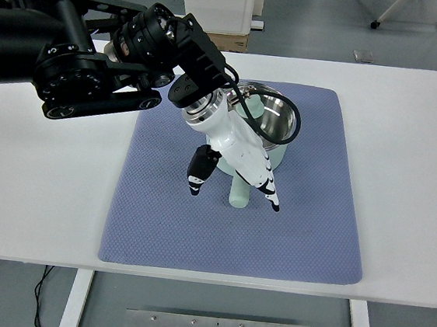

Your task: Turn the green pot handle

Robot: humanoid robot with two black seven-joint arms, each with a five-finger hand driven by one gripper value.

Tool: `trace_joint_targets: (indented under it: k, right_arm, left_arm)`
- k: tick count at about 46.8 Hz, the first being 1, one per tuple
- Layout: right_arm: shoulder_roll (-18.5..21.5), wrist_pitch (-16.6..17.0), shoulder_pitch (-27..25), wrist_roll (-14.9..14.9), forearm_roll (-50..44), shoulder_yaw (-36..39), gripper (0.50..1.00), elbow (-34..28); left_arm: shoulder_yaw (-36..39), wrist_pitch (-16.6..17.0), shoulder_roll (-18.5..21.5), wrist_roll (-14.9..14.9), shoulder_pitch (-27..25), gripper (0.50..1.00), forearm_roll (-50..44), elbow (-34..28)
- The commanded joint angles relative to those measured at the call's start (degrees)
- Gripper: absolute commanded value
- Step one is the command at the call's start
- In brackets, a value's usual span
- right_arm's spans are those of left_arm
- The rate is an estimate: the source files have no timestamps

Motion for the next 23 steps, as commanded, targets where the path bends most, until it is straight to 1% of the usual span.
trace_joint_targets:
  k: [1,8,16,23]
  right_arm:
    - [0.0,0.0,0.0,0.01,0.04,0.03,1.0,0.0]
    - [0.0,0.0,0.0,0.01,-0.05,0.03,1.0,0.0]
    - [0.0,0.0,0.0,0.01,0.04,0.03,1.0,0.0]
    - [0.0,0.0,0.0,0.01,0.04,-0.06,1.0,0.0]
  left_arm:
    - [1.13,-0.04,-0.02,-0.01,-0.52,1.0,0.86,0.0]
    - [3.15,-0.04,-0.02,-0.01,-0.61,1.0,1.56,-0.09]
    - [3.24,-0.13,-0.02,-0.01,-1.05,1.0,2.71,-0.35]
    - [3.24,-1.27,-0.11,-0.01,-1.32,1.0,2.88,-0.35]
